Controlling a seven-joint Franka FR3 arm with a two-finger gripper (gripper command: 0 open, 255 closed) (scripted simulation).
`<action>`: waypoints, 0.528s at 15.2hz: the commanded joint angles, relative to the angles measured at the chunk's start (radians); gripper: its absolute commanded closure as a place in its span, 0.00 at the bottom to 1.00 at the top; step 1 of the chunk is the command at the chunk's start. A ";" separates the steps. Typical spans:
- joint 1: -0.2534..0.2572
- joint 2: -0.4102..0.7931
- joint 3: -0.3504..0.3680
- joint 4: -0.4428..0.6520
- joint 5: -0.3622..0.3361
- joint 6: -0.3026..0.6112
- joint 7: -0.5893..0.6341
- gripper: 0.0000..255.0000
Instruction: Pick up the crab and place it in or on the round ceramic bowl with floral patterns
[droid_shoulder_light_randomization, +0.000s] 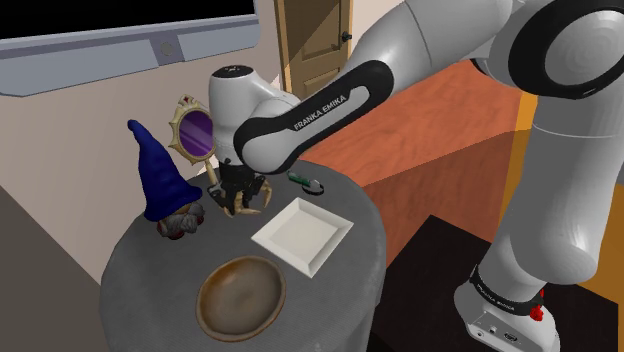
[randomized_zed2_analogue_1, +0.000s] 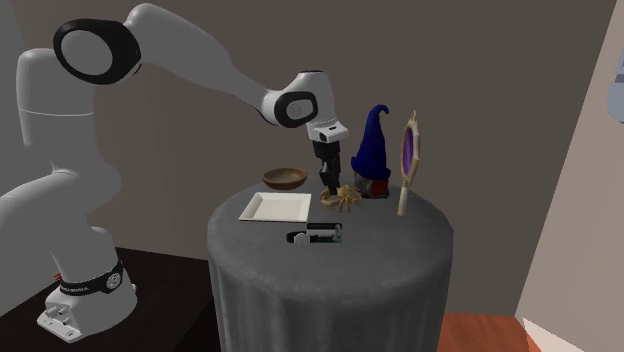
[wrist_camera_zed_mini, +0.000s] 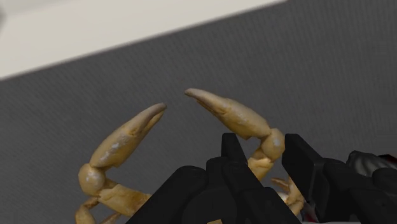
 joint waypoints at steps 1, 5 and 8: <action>-0.003 -0.017 0.003 0.006 0.010 -0.021 -0.007 1.00; -0.005 -0.036 0.006 0.038 0.023 -0.070 -0.017 1.00; -0.006 -0.048 0.007 0.064 0.032 -0.107 -0.023 1.00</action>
